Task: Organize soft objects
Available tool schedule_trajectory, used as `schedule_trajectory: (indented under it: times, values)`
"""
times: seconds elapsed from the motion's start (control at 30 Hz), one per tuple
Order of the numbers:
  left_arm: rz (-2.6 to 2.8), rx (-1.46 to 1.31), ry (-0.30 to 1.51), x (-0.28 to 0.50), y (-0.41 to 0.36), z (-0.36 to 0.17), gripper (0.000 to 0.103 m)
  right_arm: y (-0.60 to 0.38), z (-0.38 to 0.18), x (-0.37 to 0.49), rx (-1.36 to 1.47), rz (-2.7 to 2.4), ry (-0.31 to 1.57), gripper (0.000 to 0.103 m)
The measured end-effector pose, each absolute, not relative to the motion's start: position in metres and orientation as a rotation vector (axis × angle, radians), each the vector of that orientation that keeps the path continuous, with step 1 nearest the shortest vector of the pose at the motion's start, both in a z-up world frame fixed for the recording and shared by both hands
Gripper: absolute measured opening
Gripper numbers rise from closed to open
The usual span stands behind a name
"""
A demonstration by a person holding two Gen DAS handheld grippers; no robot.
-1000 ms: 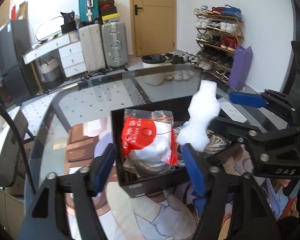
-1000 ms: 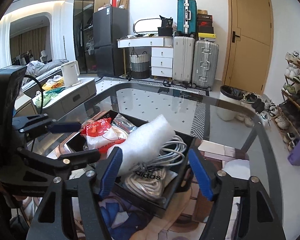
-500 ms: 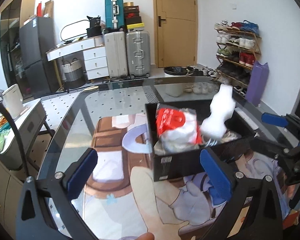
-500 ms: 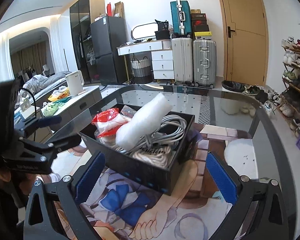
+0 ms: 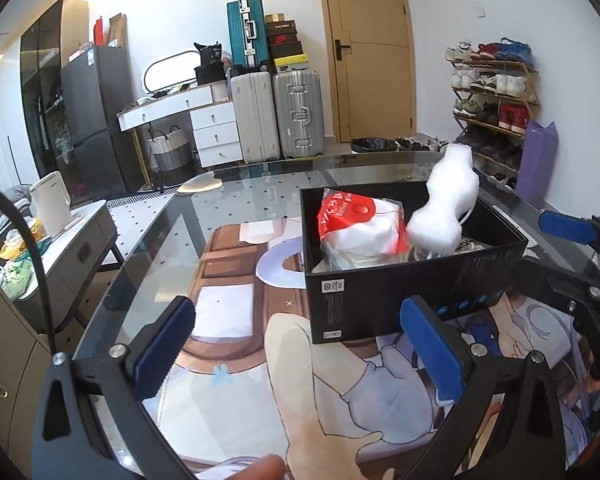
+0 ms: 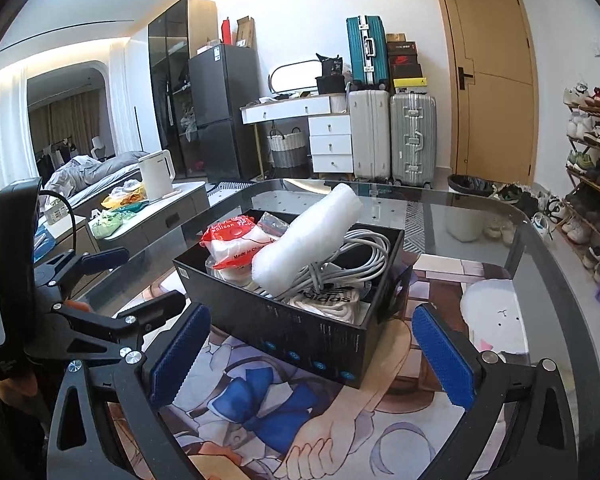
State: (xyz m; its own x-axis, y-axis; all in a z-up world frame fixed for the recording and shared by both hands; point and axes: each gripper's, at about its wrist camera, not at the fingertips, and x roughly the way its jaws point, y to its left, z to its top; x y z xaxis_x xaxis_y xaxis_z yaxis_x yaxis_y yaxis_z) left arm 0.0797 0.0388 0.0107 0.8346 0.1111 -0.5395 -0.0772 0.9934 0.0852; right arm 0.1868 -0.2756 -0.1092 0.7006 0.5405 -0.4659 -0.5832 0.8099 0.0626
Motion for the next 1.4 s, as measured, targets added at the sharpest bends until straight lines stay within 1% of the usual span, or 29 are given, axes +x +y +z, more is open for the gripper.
schedule_trajectory:
  times: [0.27,0.57,1.4]
  values:
    - [0.138,0.016,0.533,0.08,0.051,0.014,0.103,-0.278,-0.111,0.184,-0.083,0.625,0.459,0.102]
    - [0.131,-0.02,0.558,0.082,0.059,0.011,0.103,-0.282,-0.108,0.179,-0.074,0.619,0.427,0.102]
    - [0.132,-0.049,0.531,0.077,0.062,0.013,0.103,-0.286,-0.106,0.173,-0.069,0.623,0.389,0.102]
